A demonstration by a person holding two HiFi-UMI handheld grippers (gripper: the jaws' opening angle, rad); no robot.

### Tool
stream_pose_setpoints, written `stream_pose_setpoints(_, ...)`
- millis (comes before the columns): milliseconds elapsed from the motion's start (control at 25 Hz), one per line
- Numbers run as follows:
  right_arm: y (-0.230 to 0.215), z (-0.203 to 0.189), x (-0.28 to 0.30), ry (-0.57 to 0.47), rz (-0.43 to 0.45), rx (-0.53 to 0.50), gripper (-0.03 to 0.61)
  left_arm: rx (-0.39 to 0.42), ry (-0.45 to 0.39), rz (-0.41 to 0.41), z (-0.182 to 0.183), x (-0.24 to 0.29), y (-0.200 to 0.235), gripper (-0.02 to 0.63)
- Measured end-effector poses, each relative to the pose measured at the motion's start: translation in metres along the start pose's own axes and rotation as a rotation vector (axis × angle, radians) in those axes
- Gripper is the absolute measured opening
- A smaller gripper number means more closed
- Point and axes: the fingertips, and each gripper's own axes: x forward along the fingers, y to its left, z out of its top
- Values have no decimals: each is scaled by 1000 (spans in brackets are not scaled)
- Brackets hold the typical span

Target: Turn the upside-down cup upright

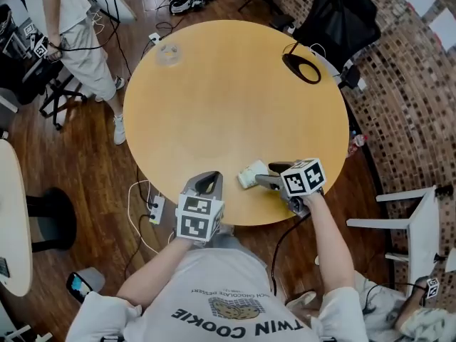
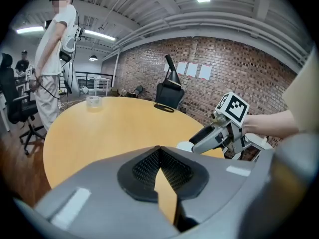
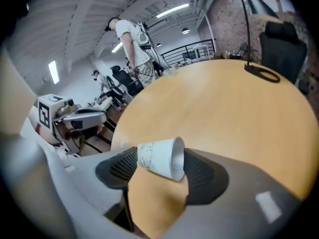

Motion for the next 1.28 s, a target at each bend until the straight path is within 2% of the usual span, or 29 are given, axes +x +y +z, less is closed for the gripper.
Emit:
stream_pose_setpoints(80,1,0,2,-15,71,61,290,1,-5,6,2,-1,1,6)
stream_pose_setpoints(200,1,0,4,-31,120,112,275,3,-11,15,5,-2,3,6)
stream_pose_setpoints(440,-1,-8,8,-22,144,175,112,1,-13,22,1,-1,4,6)
stream_pose_setpoints(640,12,-6,3,-27,219,215,64,4,-14,18,3,0,0,6)
stream_pose_setpoints(760,21,0,-3,-43,245,194,16,7,-17,14,4,0,-2,6)
stream_pose_setpoints(880,32,5,-10,-27,246,120,14,9,-18,9,5,0,-3,6)
stream_pose_setpoints(1000,44,8,-15,27,190,-9,14,13,-20,-1,6,2,-6,6)
stream_pose_setpoints(1120,54,6,-13,117,79,-222,14,17,-21,-10,5,1,-10,6)
stream_pose_setpoints(1280,62,-6,-2,277,-95,-568,14,17,-25,-17,5,-1,-10,6)
